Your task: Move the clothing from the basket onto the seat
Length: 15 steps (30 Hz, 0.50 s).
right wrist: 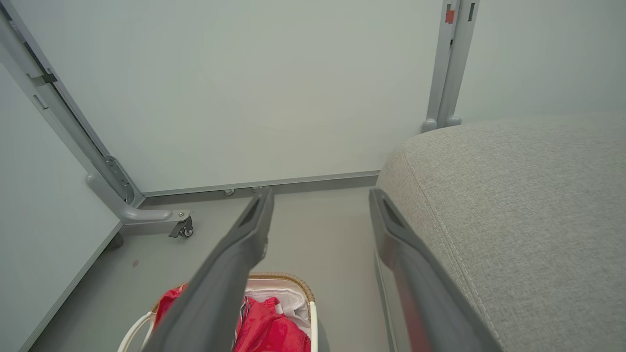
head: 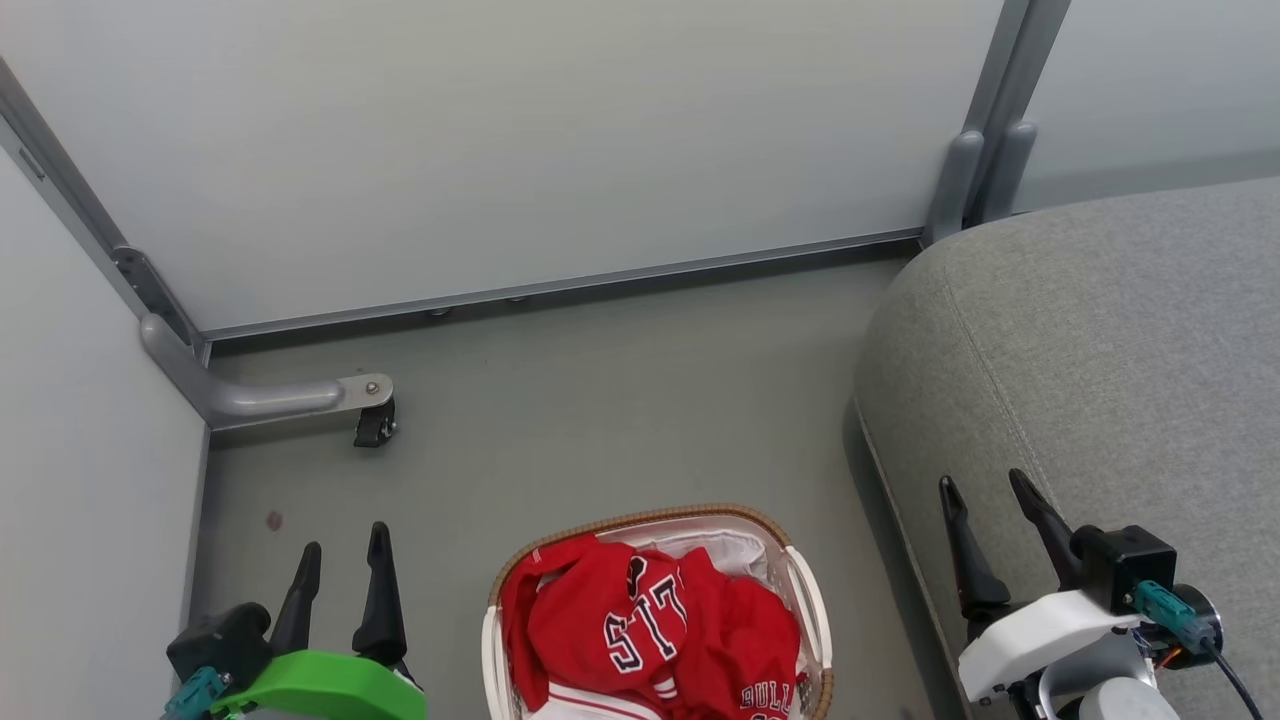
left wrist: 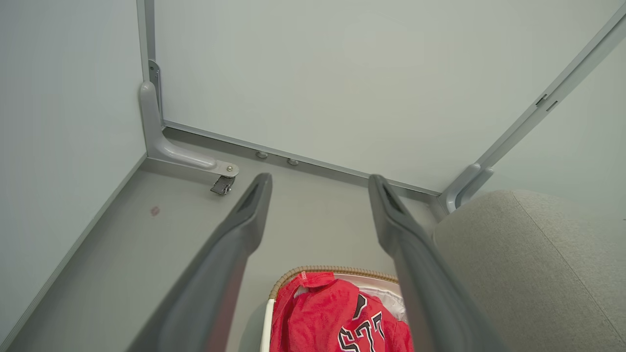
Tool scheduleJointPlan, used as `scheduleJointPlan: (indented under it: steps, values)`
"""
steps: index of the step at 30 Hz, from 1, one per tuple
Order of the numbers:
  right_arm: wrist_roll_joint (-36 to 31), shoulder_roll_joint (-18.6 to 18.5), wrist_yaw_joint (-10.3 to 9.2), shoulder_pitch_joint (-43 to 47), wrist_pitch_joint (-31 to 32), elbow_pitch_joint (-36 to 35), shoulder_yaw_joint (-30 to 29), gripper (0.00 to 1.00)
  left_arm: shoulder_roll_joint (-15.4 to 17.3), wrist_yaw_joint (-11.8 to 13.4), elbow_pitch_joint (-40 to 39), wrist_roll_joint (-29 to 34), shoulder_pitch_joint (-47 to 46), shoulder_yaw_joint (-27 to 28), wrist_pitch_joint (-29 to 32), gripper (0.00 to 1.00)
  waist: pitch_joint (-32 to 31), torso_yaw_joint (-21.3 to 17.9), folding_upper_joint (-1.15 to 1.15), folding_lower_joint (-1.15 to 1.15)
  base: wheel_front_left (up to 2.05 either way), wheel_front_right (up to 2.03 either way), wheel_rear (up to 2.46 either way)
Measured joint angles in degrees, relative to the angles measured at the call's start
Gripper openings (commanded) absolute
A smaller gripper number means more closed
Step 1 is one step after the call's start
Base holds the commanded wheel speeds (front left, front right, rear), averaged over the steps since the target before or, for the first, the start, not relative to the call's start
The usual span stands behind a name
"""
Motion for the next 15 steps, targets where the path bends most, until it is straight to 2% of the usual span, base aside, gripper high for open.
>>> scheduleJointPlan:
  steps: [15]
  values:
    - [-7.17,-0.09,0.00,0.13,-1.70,-0.01,0.80,1.00,0.10,-0.13,1.08,5.13,0.57,-0.71,-1.69,1.00,-0.30,0.19,0.00,0.00,0.00,0.00,0.00]
